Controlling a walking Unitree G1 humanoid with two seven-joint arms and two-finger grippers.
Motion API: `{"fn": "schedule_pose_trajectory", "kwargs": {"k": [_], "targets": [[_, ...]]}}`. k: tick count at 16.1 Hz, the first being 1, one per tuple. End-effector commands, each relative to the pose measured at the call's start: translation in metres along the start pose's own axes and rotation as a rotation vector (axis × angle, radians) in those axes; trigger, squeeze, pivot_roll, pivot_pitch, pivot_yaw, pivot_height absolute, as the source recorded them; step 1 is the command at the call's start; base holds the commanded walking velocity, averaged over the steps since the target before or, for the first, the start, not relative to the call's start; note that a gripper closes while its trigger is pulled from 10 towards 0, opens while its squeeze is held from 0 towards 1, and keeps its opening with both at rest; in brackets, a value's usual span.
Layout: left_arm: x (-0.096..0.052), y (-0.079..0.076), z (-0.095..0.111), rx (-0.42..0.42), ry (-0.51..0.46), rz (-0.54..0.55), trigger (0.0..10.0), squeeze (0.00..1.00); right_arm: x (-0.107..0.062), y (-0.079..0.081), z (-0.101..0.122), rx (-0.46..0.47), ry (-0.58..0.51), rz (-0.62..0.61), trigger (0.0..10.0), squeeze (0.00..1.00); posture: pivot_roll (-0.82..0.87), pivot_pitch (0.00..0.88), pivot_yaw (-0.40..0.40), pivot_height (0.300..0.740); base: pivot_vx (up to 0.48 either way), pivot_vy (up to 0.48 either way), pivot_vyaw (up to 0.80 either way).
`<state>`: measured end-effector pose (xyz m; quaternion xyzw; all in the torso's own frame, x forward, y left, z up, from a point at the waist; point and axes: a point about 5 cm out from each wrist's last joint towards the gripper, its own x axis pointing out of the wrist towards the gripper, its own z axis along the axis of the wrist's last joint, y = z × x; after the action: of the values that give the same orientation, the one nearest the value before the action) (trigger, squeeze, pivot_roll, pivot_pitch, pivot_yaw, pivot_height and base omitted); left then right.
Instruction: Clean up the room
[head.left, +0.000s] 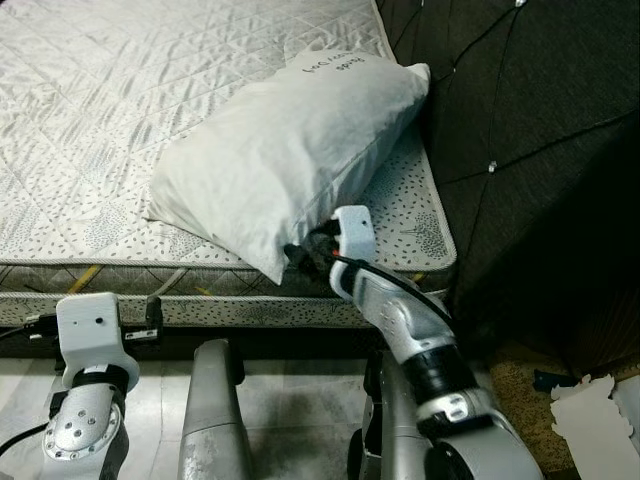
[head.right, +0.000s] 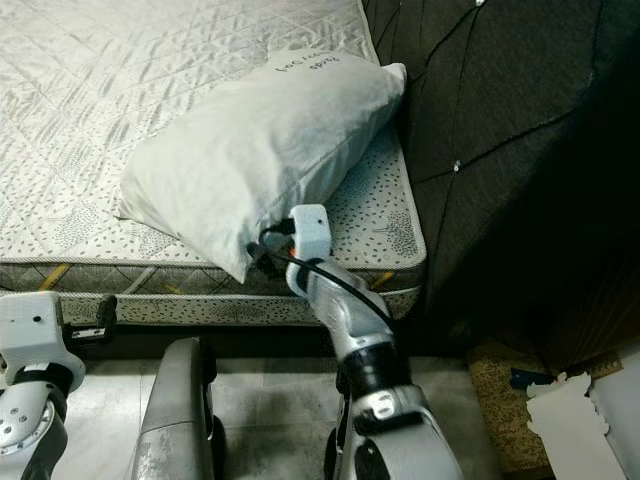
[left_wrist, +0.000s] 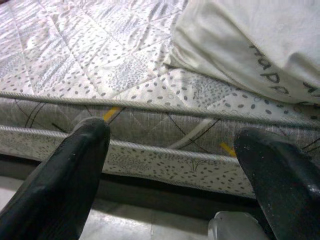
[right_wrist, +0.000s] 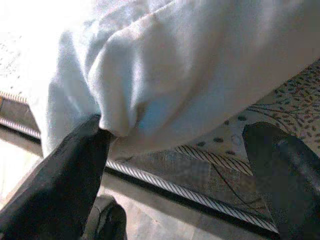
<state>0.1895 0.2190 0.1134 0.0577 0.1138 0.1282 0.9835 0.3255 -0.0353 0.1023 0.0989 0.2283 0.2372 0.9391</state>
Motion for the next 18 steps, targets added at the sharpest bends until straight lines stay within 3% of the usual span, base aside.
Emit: {"fn": "schedule_pose_trajectory", "kwargs": {"k": [1,3,6,7,11,15,18], "targets": [[0.0,0.002,0.001,0.001,0.0,0.006,10.0,0.0,0.004,0.008,0.006,0.056,-0.012,0.01,10.0,0.0,0.13,0.084,-0.039,0.547,0.0,0.0,0.0],[0.001,0.0,0.003,-0.003,-0.008,-0.001,10.0,0.0,0.005,0.008,0.014,0.147,-0.015,0.043,10.0,0.0,0.13,0.081,-0.039,0.547,0.0,0.0,0.0],[0.003,0.0,0.004,-0.004,-0.011,-0.001,10.0,0.0,0.008,0.001,0.029,0.152,-0.089,0.005,10.0,0.0,0.12,0.081,-0.038,0.547,0.0,0.0,0.0],[0.004,-0.002,0.004,-0.006,-0.013,-0.003,10.0,0.0,0.01,0.001,0.034,0.163,-0.117,-0.024,0.0,0.0,0.12,0.081,-0.038,0.547,0.0,0.0,0.0],[0.005,-0.002,0.005,-0.008,-0.016,-0.002,10.0,0.0,0.015,0.006,0.038,0.175,-0.132,-0.042,0.0,0.0,0.13,0.077,-0.039,0.547,0.0,0.0,0.0],[0.006,-0.004,0.006,-0.009,-0.018,-0.004,10.0,0.0,0.015,0.001,0.034,0.164,-0.128,-0.065,0.0,0.0,0.13,0.077,-0.039,0.547,0.0,0.0,0.0],[0.007,-0.005,0.006,-0.008,-0.016,-0.011,10.0,0.0,0.016,0.002,0.03,0.12,-0.105,-0.039,0.0,0.0,0.12,0.069,-0.037,0.547,0.0,0.0,0.0]]}}
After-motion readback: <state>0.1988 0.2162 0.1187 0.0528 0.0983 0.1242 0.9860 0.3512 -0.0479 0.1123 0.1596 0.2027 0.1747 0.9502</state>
